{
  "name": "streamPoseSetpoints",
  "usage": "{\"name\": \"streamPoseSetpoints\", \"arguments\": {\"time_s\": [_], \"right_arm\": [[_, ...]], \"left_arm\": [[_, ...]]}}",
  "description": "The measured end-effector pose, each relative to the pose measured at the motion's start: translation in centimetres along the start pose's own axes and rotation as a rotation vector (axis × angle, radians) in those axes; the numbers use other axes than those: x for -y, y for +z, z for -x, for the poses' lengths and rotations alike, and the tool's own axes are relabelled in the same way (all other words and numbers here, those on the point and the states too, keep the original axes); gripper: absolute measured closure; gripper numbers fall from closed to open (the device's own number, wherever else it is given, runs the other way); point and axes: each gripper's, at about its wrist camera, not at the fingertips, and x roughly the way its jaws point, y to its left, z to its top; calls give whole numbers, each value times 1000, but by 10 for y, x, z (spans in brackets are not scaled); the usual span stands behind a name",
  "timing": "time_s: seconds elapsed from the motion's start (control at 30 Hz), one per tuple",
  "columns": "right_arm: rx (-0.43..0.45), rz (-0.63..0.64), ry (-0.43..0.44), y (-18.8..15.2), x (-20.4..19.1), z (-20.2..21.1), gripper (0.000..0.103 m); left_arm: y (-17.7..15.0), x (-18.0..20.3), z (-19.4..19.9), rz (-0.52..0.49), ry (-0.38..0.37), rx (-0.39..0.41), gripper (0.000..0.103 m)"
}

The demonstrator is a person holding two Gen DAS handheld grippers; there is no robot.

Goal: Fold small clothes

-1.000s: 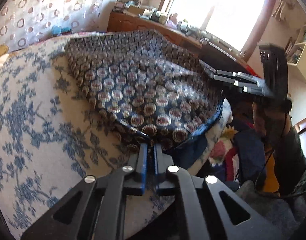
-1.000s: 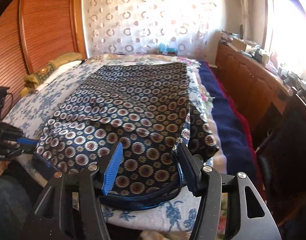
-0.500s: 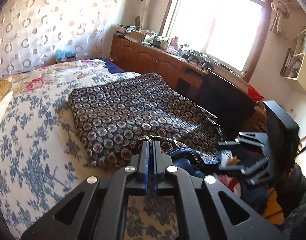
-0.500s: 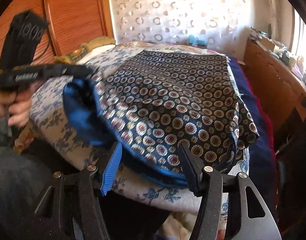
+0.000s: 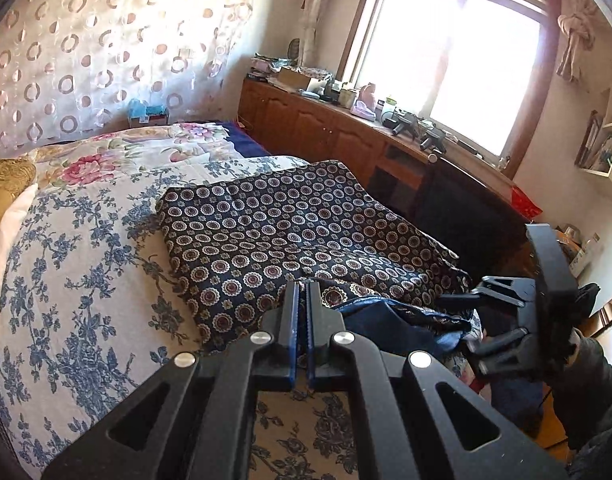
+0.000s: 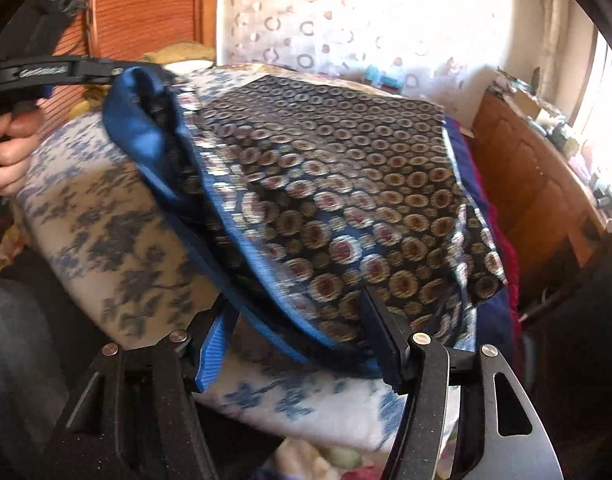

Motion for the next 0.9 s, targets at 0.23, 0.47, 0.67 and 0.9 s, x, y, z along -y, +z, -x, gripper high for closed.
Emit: {"name": "streamPoseSetpoints", "arguments": {"time_s": [0.23, 0.47, 0.67, 0.9], "right_arm": [[72, 43, -31, 48, 20, -2, 100], [135, 77, -48, 84, 27, -10, 101], [167, 88, -45, 113, 38, -21, 101], [171, 110, -33, 155, 53, -48, 101]], "left_arm": [[12, -15, -3, -2, 63, 20, 103], [21, -39, -9, 30, 95, 12, 103], [38, -52, -16, 22, 130, 13, 103], [65, -81, -30, 36, 195, 20, 101]]}}
